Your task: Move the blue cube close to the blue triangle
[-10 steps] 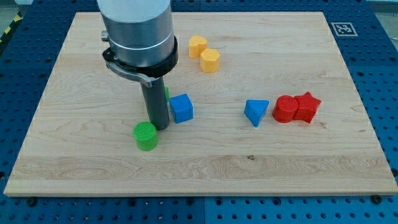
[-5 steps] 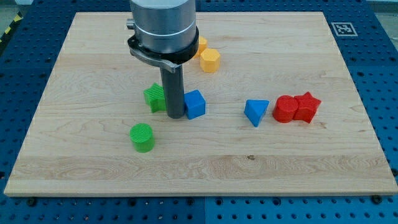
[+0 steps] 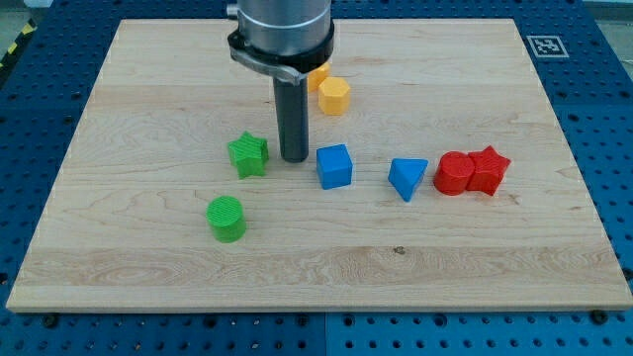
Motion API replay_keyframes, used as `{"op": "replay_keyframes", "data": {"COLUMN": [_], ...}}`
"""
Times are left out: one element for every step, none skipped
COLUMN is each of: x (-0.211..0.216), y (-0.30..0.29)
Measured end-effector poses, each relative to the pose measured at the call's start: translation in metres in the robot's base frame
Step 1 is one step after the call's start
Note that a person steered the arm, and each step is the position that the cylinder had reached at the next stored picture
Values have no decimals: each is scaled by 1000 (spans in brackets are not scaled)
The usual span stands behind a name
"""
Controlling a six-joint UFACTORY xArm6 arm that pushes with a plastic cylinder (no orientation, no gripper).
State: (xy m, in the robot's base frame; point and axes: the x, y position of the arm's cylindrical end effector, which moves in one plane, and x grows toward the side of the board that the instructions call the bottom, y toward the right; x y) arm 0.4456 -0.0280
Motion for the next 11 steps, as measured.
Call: {"op": "replay_keyframes", "data": {"x": [45,51,31,8,38,42,45,68,66,60,60], "y": [26,26,23,22,48,50,28,8,24,26,32]}}
